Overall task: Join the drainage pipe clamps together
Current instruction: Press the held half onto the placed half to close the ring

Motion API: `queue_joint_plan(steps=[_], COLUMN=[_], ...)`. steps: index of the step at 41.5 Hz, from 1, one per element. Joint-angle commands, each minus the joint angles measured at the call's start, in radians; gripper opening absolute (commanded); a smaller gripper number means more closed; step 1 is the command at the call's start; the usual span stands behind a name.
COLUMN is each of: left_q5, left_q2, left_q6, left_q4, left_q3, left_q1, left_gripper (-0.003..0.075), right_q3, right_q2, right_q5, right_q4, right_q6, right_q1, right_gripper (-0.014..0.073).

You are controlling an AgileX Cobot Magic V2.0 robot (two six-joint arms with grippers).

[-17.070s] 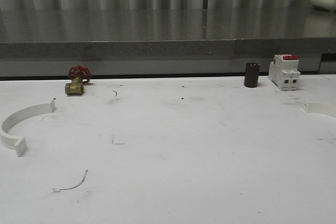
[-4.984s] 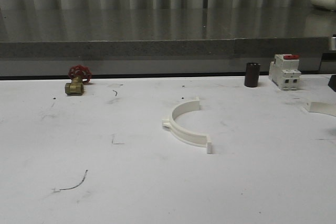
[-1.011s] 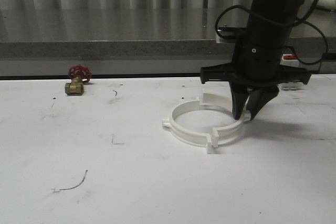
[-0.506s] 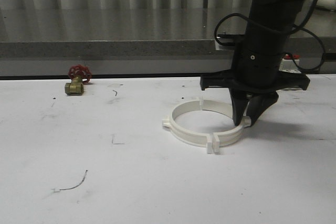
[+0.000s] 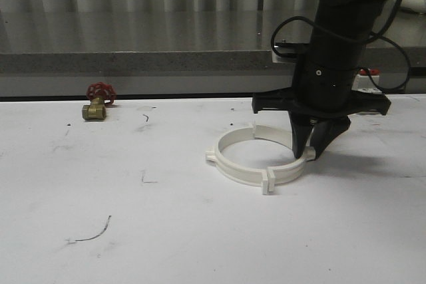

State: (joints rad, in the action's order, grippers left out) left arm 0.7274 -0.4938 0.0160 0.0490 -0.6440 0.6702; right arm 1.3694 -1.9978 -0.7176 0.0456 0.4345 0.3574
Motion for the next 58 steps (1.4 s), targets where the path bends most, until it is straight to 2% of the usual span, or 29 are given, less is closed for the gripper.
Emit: queue_joint_plan(steps=[1, 43, 47, 54, 58], left_q5=[-0.073, -0.073, -0.073, -0.073, -0.073], left_q2=[-0.006, -0.006, -0.006, -0.006, -0.006], left_q6=[-0.005, -0.005, -0.005, -0.005, -0.005], left_q4=[-0.006, -0.006, -0.006, -0.006, -0.006], left_q3=[-0.026, -0.026, -0.026, -0.026, -0.026], left_q1=[0.002, 0.002, 0.002, 0.002, 0.002], left_gripper=[0.0356, 0.0356, 0.0356, 0.0356, 0.0356], right_q3=[0.024, 0.024, 0.024, 0.024, 0.024], right_q2=[0.046, 0.046, 0.046, 0.046, 0.046], right_q5=[0.033, 0.028, 0.028, 0.028, 0.031], right_q4=[-0.001, -0.001, -0.001, -0.001, -0.001], right_q6=[-0.002, -0.005, -0.005, -0.005, -0.005], right_q1=[0.000, 0.002, 0.002, 0.002, 0.002], right_gripper=[0.0188, 0.0192, 0.0223, 0.0335, 0.0339])
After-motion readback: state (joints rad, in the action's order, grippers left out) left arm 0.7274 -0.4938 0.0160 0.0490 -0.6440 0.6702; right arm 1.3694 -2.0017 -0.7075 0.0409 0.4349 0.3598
